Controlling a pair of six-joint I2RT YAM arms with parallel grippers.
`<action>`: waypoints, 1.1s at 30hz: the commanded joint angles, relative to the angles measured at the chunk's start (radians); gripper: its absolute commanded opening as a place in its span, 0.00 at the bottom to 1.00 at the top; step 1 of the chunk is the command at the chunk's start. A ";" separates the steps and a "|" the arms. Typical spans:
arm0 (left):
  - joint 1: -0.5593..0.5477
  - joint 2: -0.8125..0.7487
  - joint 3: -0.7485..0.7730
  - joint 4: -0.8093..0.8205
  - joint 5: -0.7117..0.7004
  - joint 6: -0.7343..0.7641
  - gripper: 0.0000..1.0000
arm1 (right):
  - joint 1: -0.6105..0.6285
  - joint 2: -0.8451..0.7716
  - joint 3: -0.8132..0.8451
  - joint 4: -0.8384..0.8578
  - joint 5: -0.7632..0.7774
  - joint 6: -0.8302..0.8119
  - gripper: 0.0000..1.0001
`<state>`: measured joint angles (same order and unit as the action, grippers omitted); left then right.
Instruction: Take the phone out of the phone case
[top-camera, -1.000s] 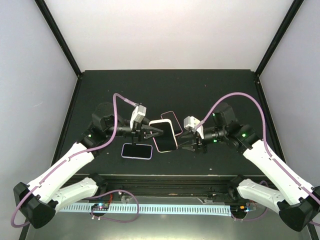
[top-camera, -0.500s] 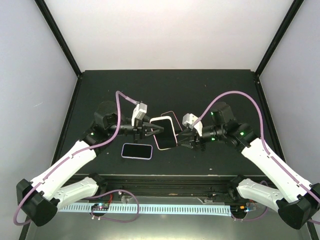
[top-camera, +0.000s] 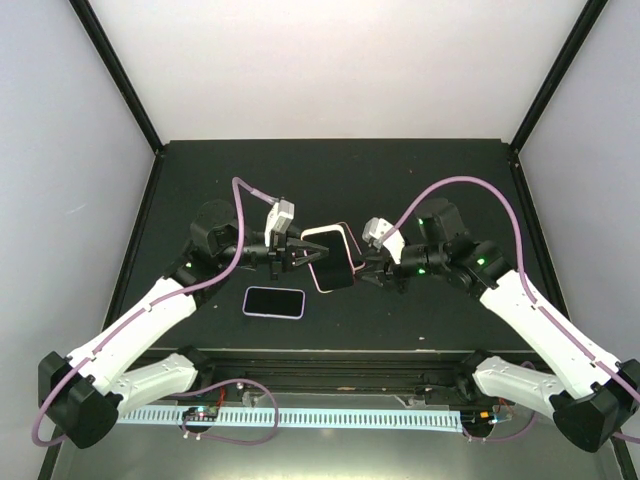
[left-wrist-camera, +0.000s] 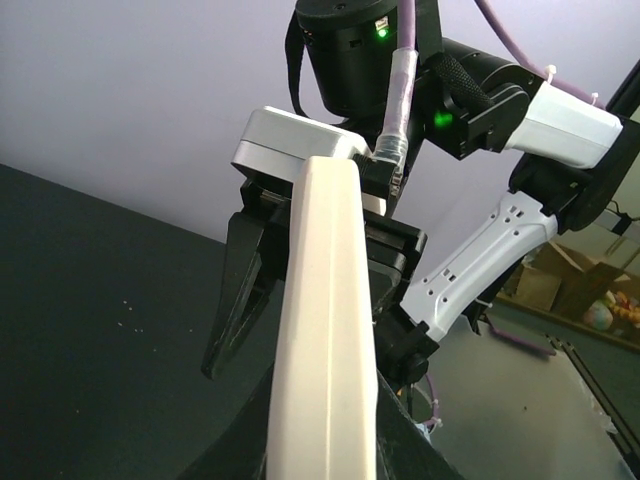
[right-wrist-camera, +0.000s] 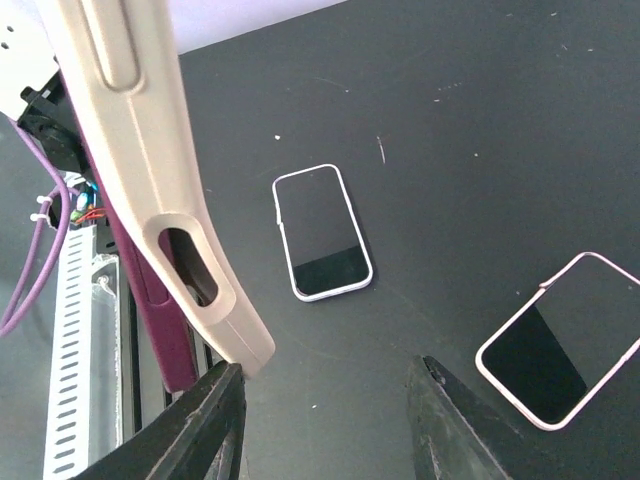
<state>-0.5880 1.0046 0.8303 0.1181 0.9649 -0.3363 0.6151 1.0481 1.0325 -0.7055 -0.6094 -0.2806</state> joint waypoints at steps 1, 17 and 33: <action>-0.039 -0.016 0.022 0.106 0.210 -0.089 0.01 | -0.007 0.033 0.027 0.147 0.132 0.021 0.45; -0.042 -0.003 0.017 0.140 0.232 -0.120 0.02 | -0.008 0.066 0.060 0.187 0.044 0.039 0.48; -0.041 0.005 0.016 0.145 0.230 -0.127 0.02 | -0.008 0.077 0.116 0.250 -0.287 0.122 0.60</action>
<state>-0.5838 1.0134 0.8261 0.2272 1.0515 -0.4145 0.6044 1.1015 1.0718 -0.6807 -0.8135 -0.2249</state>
